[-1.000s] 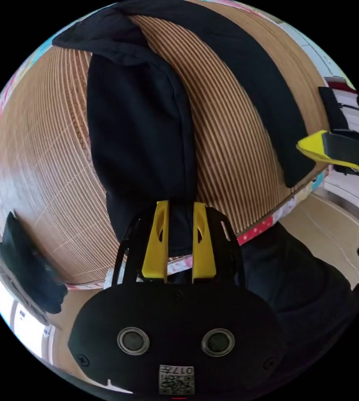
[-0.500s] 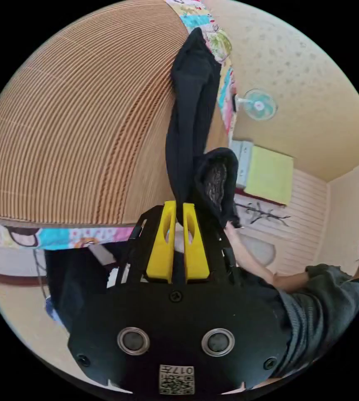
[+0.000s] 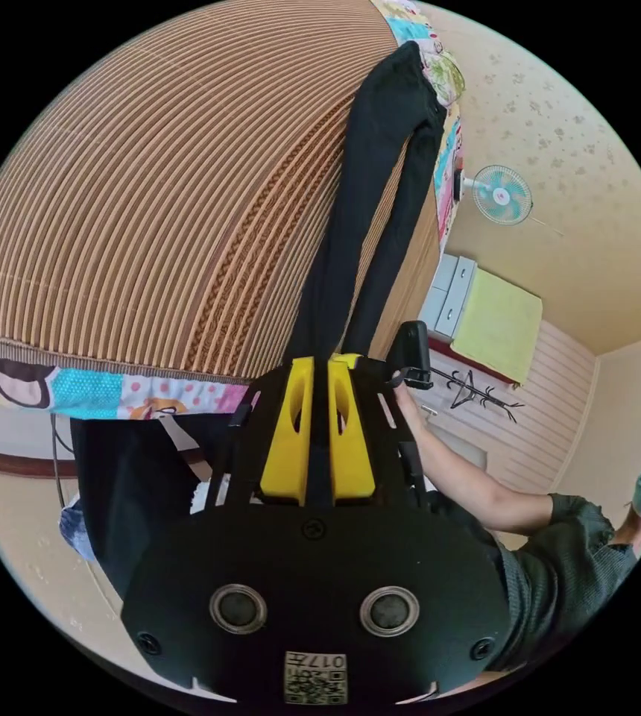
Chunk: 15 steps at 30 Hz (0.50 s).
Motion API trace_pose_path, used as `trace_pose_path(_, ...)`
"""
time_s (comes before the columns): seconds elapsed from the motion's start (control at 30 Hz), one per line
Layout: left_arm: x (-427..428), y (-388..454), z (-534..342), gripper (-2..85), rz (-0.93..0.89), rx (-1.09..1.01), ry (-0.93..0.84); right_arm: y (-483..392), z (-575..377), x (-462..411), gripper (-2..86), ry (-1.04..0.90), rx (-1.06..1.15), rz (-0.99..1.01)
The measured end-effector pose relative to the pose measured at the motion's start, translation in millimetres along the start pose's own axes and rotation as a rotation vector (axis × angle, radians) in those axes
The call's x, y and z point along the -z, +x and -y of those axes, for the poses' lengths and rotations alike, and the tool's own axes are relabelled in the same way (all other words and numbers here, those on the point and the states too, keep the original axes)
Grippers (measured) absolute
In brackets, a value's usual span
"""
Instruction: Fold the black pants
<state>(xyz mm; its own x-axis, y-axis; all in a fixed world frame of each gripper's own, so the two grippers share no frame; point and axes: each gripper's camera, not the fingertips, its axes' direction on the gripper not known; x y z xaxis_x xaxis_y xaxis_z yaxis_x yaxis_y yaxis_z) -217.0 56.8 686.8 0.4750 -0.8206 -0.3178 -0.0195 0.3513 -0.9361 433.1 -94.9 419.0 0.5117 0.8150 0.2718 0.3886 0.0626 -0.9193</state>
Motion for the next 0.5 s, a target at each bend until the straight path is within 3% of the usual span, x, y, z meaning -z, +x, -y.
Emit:
trace_pose_path(0.2,26,-25,-38,4.5,0.376,0.017,-0.111,-10,0,-18,6.2,-0.084,0.058,-0.060)
trace_pose_path(0.33,50,-41,-64,4.4,0.338,0.012,-0.095,-10,-36,7,4.3,0.026,0.181,0.085)
trace_pose_path(0.4,63,-57,-78,4.3,0.262,0.029,-0.069,13,-52,12,4.4,0.030,0.092,-0.069)
trace_pose_path(0.5,70,-72,-89,4.3,0.188,0.034,-0.054,47,-73,48,5.6,0.120,-0.006,0.079)
